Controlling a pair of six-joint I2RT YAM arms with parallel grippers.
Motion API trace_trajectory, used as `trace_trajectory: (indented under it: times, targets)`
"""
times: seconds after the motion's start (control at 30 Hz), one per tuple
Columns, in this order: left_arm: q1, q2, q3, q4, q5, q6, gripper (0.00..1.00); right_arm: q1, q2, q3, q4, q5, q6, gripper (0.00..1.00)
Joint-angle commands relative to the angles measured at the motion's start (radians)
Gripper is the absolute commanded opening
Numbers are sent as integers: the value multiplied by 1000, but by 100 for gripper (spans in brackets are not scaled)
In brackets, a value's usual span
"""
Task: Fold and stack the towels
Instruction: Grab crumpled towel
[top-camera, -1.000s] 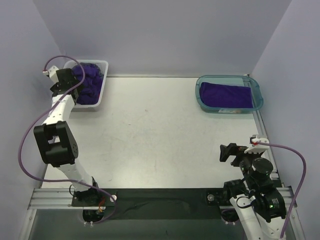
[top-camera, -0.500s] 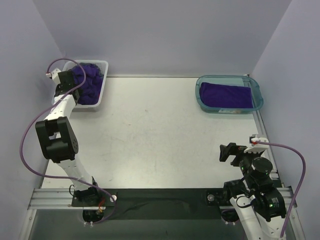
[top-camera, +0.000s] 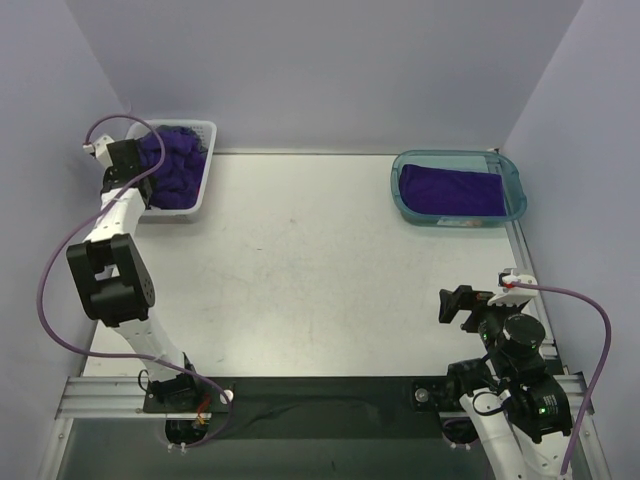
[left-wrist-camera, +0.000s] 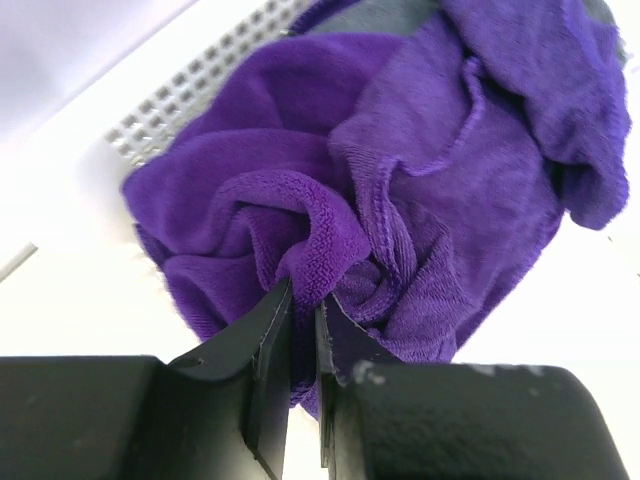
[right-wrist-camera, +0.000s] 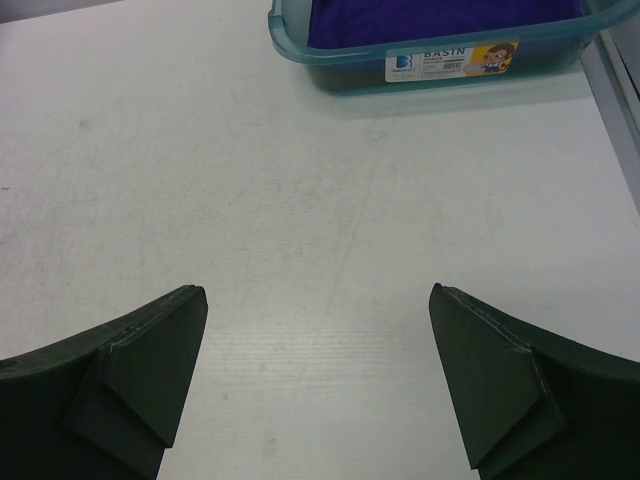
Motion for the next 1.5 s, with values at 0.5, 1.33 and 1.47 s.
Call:
trace_trajectory:
  times: [0.5, 1.33, 1.47]
  targets:
    - [101, -109, 1, 50, 126, 0, 43, 14, 8, 0, 32, 8, -3, 100]
    - [144, -89, 60, 27, 170, 18, 0, 16, 8, 2, 32, 8, -3, 100]
    - [144, -132, 182, 21, 120, 2, 0, 19, 11, 0, 32, 8, -3, 100]
